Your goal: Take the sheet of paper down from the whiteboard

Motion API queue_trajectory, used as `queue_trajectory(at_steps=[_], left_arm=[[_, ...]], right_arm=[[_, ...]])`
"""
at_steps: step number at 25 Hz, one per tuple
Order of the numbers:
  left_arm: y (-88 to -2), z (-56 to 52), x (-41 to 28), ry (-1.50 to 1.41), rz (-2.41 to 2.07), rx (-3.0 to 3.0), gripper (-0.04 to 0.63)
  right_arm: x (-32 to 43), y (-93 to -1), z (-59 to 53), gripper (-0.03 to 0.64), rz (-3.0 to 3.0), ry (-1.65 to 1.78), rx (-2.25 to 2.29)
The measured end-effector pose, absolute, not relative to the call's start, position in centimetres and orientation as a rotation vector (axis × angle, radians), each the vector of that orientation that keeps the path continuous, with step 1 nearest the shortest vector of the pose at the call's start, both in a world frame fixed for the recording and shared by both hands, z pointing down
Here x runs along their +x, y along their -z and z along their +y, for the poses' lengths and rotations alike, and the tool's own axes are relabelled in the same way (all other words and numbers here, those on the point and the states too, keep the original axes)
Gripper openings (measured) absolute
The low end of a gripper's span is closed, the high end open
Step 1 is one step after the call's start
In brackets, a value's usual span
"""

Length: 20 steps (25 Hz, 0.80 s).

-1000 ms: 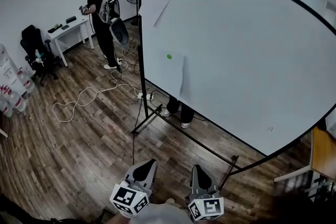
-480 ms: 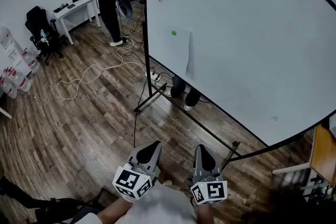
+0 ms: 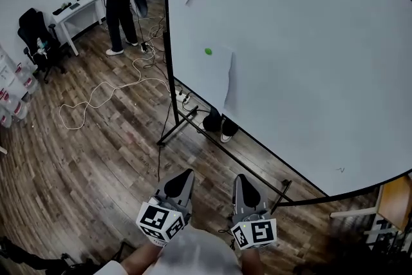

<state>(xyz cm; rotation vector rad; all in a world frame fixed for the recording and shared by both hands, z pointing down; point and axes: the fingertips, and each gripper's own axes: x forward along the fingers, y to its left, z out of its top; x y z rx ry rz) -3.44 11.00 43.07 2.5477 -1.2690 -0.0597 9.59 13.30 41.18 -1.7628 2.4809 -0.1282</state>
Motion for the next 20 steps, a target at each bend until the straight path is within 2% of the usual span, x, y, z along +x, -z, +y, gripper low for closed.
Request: queue_trajectory(at_steps=[12, 20], left_arm=[[-40.4, -6.3, -5.5, 0.055, -1.221, 2.583, 0.006], [-40.0, -11.2, -4.9, 0.042, -1.235, 2.575, 0.006]], right_arm=[[7.1, -37.0, -3.1, 0.0, 2.462, 0.046, -1.801], [8.3, -37.1, -7.9, 0.0, 2.455, 0.058, -1.849]])
